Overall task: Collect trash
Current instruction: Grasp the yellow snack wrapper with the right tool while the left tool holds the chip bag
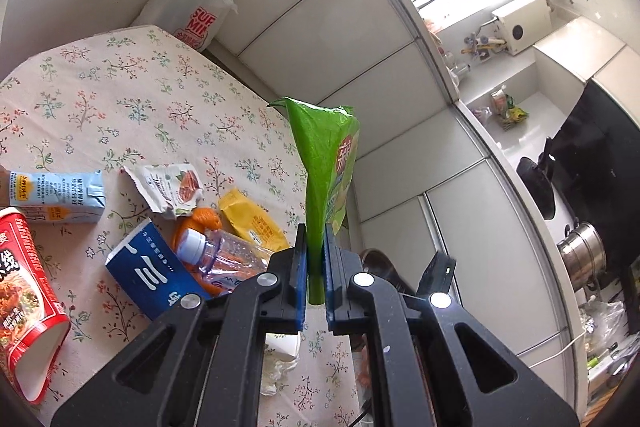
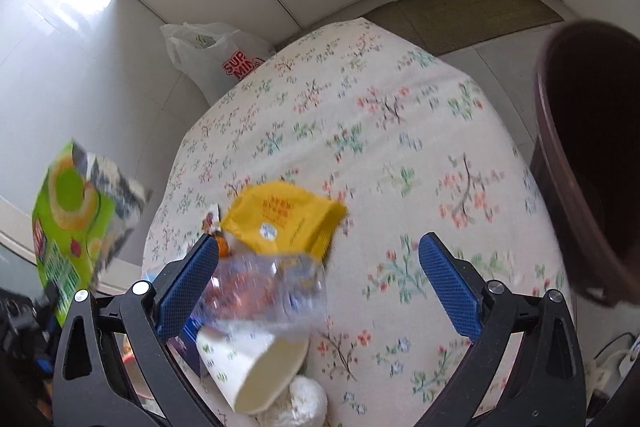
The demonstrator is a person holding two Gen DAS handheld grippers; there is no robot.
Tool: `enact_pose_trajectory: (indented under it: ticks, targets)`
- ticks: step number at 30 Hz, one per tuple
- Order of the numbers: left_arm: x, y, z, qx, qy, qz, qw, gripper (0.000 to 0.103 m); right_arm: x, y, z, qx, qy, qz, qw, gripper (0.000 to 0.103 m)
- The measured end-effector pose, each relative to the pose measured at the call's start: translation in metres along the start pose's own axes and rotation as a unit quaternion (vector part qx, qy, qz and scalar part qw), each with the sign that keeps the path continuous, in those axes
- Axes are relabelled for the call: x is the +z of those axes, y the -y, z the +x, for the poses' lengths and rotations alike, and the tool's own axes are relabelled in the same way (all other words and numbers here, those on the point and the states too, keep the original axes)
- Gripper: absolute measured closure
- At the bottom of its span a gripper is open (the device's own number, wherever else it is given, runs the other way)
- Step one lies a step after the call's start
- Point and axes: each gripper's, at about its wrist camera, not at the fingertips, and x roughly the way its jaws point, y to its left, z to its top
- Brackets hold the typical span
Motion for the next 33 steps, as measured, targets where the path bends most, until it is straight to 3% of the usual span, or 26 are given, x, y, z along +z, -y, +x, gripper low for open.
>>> enact_pose_trajectory:
  ticks: [4, 6, 9, 13, 15, 16, 18, 20, 23, 25, 27, 30, 33]
  targets:
    - [0.003, -0.006, -0.004, 0.009, 0.002, -0.002, 1.0000, 0.096, 0.048, -0.013, 0.031, -0.031, -0.062, -0.041, 0.997, 0.007]
    - [0.005, -0.007, -0.008, 0.007, 0.007, -0.003, 0.9999, 0.096, 0.064, -0.023, 0.055, -0.032, -0.119, -0.073, 0.990, 0.007]
    - [0.011, -0.008, -0.017, 0.004, 0.018, -0.004, 0.9998, 0.096, 0.069, -0.031, 0.089, -0.074, -0.168, -0.122, 0.975, 0.007]
    - [0.018, -0.014, -0.026, 0.002, 0.029, -0.010, 0.9995, 0.096, 0.062, -0.021, 0.120, -0.063, -0.216, -0.117, 0.967, 0.009]
    - [0.020, -0.020, -0.027, 0.001, 0.029, -0.017, 0.9994, 0.096, 0.061, -0.026, 0.119, -0.036, -0.206, -0.127, 0.970, 0.022]
    - [0.022, -0.022, -0.026, 0.001, 0.028, -0.021, 0.9994, 0.096, 0.059, -0.027, 0.119, -0.030, -0.213, -0.126, 0.968, 0.033]
    - [0.024, -0.027, -0.022, -0.002, 0.021, -0.035, 0.9992, 0.096, 0.057, -0.031, 0.119, -0.034, -0.216, -0.136, 0.966, 0.045]
    - [0.024, -0.033, -0.019, -0.008, 0.014, -0.050, 0.9986, 0.096, 0.055, -0.035, 0.121, -0.032, -0.222, -0.143, 0.964, 0.047]
    - [0.022, -0.035, -0.015, -0.006, 0.005, -0.055, 0.9984, 0.096, 0.050, -0.037, 0.120, -0.017, -0.232, -0.149, 0.961, 0.060]
    - [0.020, -0.034, -0.015, -0.001, 0.005, -0.050, 0.9987, 0.096, 0.044, -0.043, 0.123, -0.017, -0.236, -0.157, 0.959, 0.074]
    - [0.020, -0.033, -0.015, 0.003, 0.006, -0.045, 0.9989, 0.096, 0.039, -0.046, 0.124, -0.027, -0.239, -0.169, 0.956, 0.095]
    - [0.018, -0.032, -0.015, 0.006, 0.005, -0.044, 0.9990, 0.096, 0.034, -0.053, 0.123, -0.042, -0.226, -0.190, 0.954, 0.102]
    - [0.016, -0.031, -0.013, 0.006, 0.001, -0.043, 0.9990, 0.096, 0.033, -0.058, 0.115, -0.044, -0.210, -0.194, 0.957, 0.103]
